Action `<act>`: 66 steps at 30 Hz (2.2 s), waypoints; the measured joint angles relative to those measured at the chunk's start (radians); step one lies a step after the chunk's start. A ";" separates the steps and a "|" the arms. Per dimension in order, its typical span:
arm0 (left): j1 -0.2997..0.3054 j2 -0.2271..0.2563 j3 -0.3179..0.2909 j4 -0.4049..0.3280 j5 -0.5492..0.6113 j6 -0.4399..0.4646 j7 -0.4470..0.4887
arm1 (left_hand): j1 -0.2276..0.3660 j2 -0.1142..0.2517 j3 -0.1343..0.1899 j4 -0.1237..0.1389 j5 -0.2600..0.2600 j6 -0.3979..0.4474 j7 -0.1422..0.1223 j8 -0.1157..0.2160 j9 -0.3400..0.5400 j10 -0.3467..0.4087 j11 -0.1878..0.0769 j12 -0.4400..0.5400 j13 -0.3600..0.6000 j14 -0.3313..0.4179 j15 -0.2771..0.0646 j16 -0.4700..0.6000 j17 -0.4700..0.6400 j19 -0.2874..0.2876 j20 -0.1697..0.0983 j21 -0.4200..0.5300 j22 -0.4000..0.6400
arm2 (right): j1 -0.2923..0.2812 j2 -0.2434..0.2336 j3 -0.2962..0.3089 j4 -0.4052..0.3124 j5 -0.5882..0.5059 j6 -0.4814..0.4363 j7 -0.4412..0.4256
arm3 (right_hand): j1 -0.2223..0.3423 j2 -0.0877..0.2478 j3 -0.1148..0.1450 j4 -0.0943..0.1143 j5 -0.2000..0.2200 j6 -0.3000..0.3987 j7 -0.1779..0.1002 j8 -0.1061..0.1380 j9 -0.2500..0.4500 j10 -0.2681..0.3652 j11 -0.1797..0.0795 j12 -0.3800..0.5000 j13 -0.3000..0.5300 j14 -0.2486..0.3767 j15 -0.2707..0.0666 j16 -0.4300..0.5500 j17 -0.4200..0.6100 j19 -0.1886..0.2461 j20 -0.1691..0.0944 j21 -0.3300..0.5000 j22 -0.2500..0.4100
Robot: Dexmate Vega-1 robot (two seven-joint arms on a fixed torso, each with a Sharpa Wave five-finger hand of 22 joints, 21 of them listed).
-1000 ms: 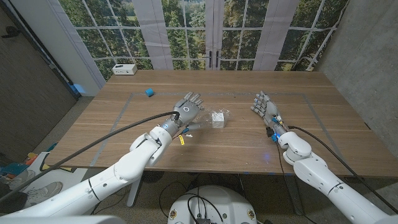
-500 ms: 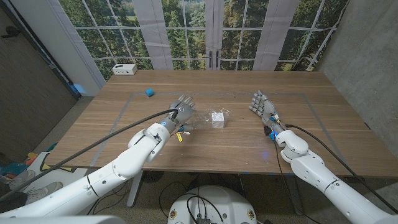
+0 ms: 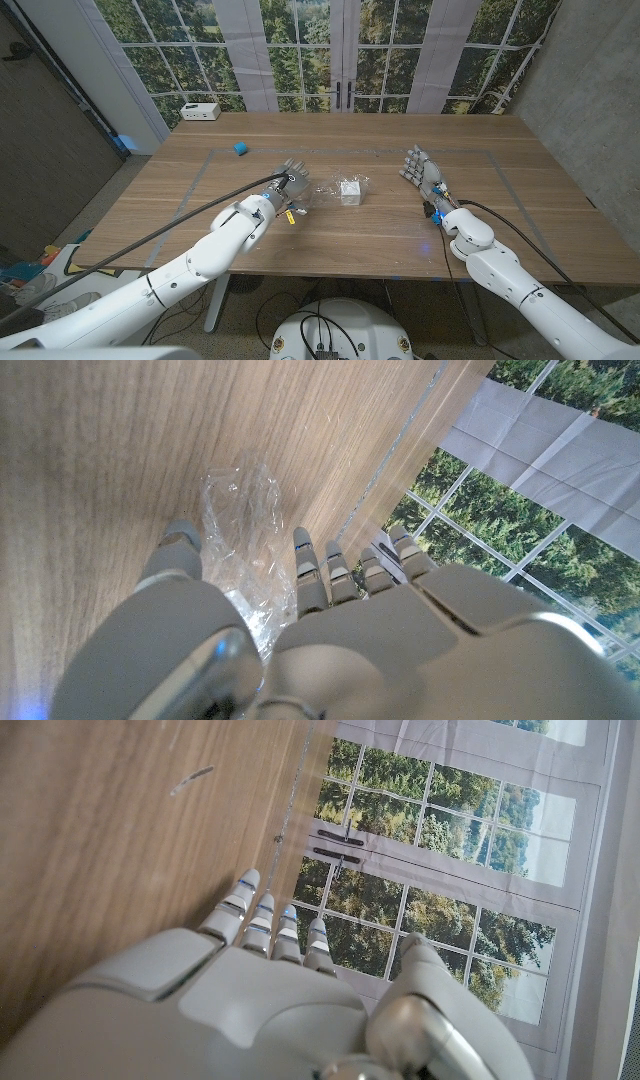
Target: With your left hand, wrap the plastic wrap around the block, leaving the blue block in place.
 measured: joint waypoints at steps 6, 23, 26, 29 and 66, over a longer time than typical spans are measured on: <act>-0.008 -0.006 0.005 0.014 -0.006 -0.006 -0.005 | 0.004 0.020 0.000 0.000 0.000 0.074 -0.011 0.019 0.003 0.027 -0.013 0.004 0.000 0.015 -0.015 0.004 0.000 0.005 -0.003 0.000 0.000 | 0.002 0.000 -0.001 0.001 0.000 -0.002 0.000 | 0.000 0.000 0.000 0.000 0.000 0.000 0.000 0.000 0.000 0.000 0.000 0.000 0.000 0.000 0.000 0.000 0.000 0.000 0.000 0.000 0.000; -0.020 -0.016 0.026 0.069 -0.057 -0.001 0.167 | 0.400 0.139 0.116 -0.054 0.012 0.577 -0.037 0.206 0.052 0.269 -0.109 0.035 -0.008 0.209 -0.104 0.020 -0.008 0.150 -0.024 0.043 0.000 | -0.002 -0.004 0.001 -0.006 -0.003 -0.008 -0.013 | 0.000 0.000 0.000 0.000 0.000 0.000 0.000 0.000 0.000 0.000 0.000 0.000 0.000 0.000 0.000 0.000 0.000 0.000 0.000 0.000 0.000; -0.013 -0.016 0.026 0.072 -0.064 0.011 0.207 | 0.443 0.139 0.118 -0.051 0.016 0.603 -0.031 0.232 0.069 0.303 -0.116 0.039 -0.007 0.239 -0.109 0.027 -0.008 0.168 -0.038 0.054 0.000 | -0.002 -0.004 0.002 -0.007 -0.003 -0.009 -0.014 | 0.000 0.000 0.000 0.000 0.000 0.000 0.000 0.000 0.000 0.000 0.000 0.000 0.000 0.000 0.000 0.000 0.000 0.000 0.000 0.000 0.000; -0.005 -0.017 0.022 0.072 -0.089 0.021 0.251 | 0.453 0.140 0.118 -0.051 0.016 0.607 -0.029 0.247 0.083 0.309 -0.117 0.041 -0.005 0.248 -0.110 0.027 -0.008 0.175 -0.037 0.054 0.000 | -0.002 -0.004 0.002 -0.007 -0.003 -0.010 -0.015 | 0.000 0.000 0.000 0.000 0.000 0.000 0.000 0.000 0.000 0.000 0.000 0.000 0.000 0.002 -0.002 0.000 0.000 0.000 0.000 0.000 0.000; -0.031 -0.079 0.029 0.104 -0.350 -0.008 0.613 | 0.501 0.145 0.078 -0.035 0.015 0.602 -0.024 0.298 0.093 0.365 -0.118 0.045 0.018 0.292 -0.109 0.027 -0.005 0.192 -0.041 0.069 0.009 | 0.006 -0.001 0.002 -0.001 -0.003 -0.021 -0.022 | 0.000 0.000 0.000 0.000 0.000 0.000 0.000 0.000 0.000 0.000 0.000 0.000 0.000 0.005 -0.005 0.000 0.000 0.000 0.000 0.000 0.000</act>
